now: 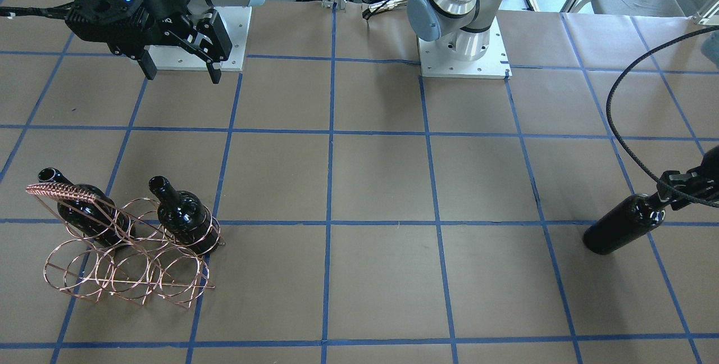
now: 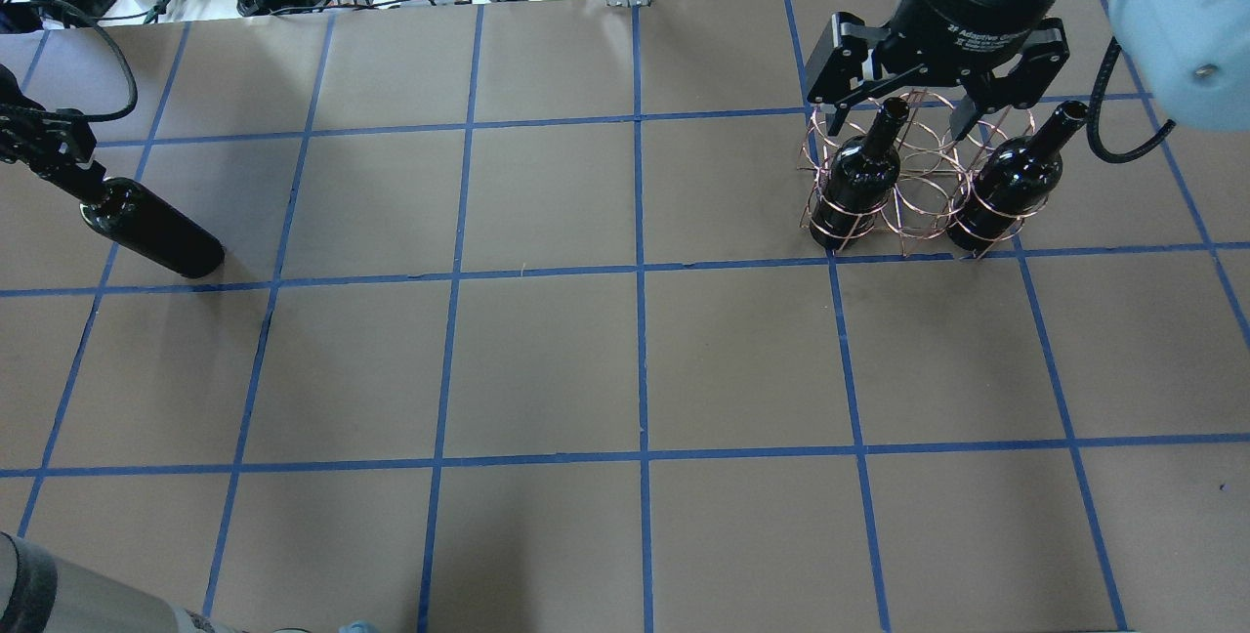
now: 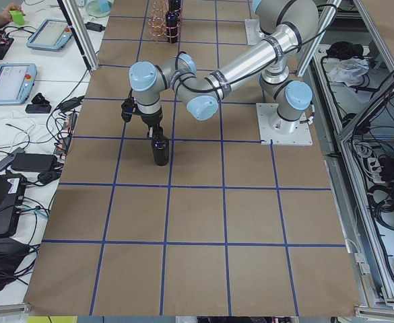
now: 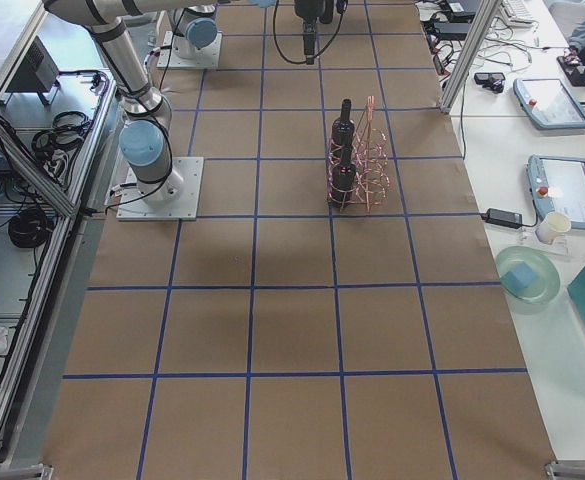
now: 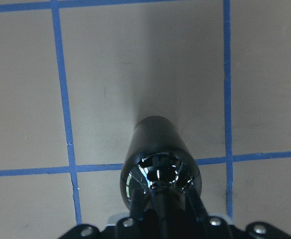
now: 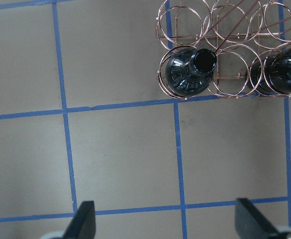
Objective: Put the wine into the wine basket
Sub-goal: 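Close the left gripper around the bottle neck, then lift the bottle with the left gripper and stand it upright mid-table, then open the left gripper and raise it away from the standing bottle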
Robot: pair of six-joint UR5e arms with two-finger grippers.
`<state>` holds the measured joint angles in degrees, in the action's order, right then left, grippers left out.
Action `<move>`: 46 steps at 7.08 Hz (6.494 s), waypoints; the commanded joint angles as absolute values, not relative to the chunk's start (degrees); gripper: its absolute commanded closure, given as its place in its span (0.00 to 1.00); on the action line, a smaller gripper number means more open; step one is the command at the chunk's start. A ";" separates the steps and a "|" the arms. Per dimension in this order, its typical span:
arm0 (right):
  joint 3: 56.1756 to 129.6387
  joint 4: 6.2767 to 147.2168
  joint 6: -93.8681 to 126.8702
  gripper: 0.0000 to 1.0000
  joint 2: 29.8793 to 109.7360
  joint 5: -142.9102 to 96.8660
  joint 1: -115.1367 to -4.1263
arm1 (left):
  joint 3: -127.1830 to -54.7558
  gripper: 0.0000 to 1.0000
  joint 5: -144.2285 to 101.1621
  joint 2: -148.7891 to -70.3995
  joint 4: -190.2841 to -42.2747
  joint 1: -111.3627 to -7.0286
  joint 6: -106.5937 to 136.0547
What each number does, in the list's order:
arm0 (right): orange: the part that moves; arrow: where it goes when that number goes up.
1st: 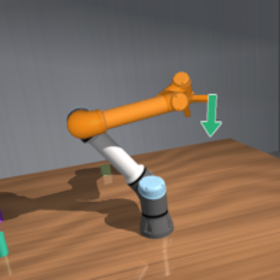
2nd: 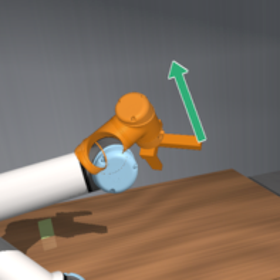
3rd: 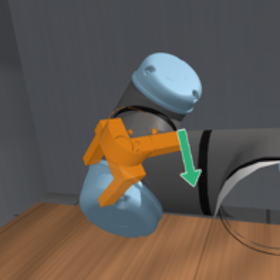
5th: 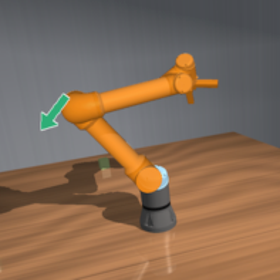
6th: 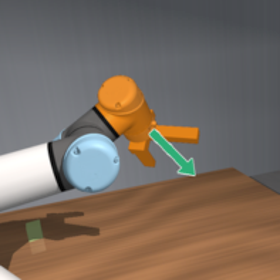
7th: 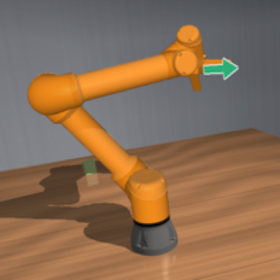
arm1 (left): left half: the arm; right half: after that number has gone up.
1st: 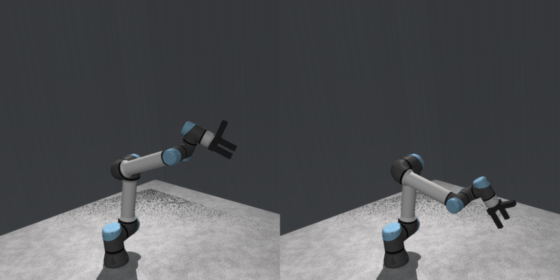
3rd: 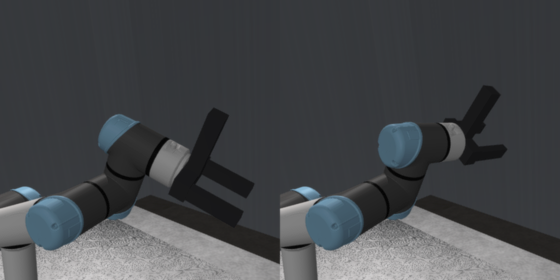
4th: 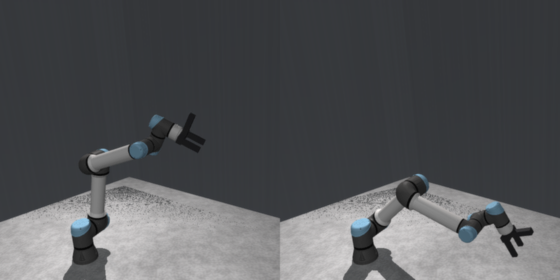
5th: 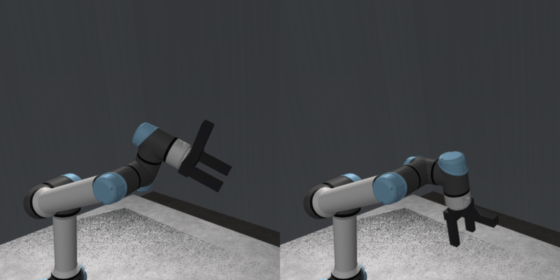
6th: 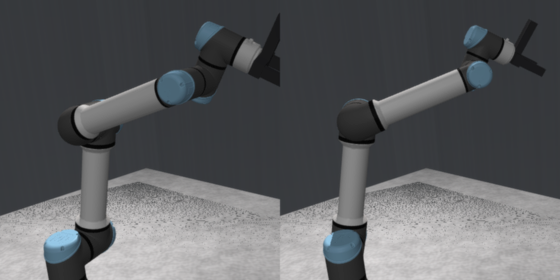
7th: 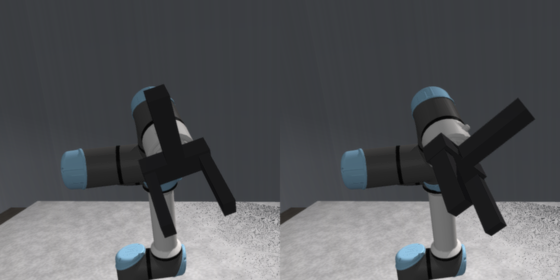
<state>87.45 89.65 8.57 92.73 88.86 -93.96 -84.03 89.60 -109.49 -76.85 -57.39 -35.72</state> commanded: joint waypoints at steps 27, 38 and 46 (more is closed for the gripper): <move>87.45 89.12 7.82 0.00 92.90 89.64 -93.95 | -103.88 1.00 83.67 -89.74 -85.96 -102.57 7.03; 87.54 89.21 7.91 0.00 92.81 89.47 -93.96 | -103.19 0.00 85.52 -90.27 -87.45 -102.66 7.12; 85.53 87.55 11.31 0.00 89.92 87.11 -96.58 | -85.78 0.00 90.68 -90.43 -93.22 -80.98 -3.06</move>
